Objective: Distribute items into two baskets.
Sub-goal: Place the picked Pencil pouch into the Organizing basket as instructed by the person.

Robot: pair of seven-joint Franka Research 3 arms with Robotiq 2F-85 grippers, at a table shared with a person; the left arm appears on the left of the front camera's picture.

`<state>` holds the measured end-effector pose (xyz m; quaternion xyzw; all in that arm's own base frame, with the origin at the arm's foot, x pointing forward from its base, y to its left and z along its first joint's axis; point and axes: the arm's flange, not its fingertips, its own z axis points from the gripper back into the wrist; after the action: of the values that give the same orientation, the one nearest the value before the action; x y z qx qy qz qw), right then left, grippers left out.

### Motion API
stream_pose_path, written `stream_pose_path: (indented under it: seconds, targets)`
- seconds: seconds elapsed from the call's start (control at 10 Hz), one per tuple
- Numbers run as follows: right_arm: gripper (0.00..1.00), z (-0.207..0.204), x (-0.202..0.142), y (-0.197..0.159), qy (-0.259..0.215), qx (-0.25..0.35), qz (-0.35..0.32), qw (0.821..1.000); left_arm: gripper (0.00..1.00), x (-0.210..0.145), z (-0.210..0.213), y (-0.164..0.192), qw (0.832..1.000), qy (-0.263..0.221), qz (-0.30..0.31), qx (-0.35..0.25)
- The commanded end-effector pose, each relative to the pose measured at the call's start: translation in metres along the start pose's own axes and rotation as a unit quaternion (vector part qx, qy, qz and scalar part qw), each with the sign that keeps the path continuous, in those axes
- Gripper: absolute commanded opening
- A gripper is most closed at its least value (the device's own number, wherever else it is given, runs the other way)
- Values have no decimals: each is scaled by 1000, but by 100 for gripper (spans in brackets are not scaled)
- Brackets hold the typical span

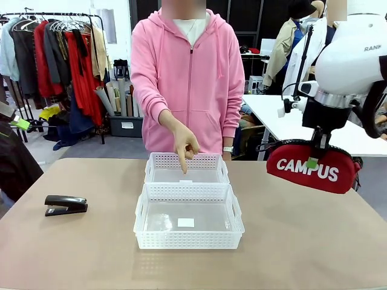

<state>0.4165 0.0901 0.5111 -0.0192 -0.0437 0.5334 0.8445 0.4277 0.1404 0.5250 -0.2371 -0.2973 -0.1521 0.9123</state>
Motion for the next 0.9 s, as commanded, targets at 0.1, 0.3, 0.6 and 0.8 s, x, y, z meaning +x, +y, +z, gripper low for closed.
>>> stream_pose_path:
  seconds: [0.1,0.3,0.6,0.8]
  targets:
    - [0,-8,9,33,-27,2,48,998,100,0,1,0,1000,-3,-1,-5]
    - [0,-6,20,56,-32,-7,71,997,100,0,1,0,1000,-3,-1,-5]
    - [0,-10,24,82,-36,0,94,995,100,0,1,0,1000,-3,-1,-5]
    - [0,-11,32,95,-36,-5,115,993,100,0,1,0,1000,-3,-1,-5]
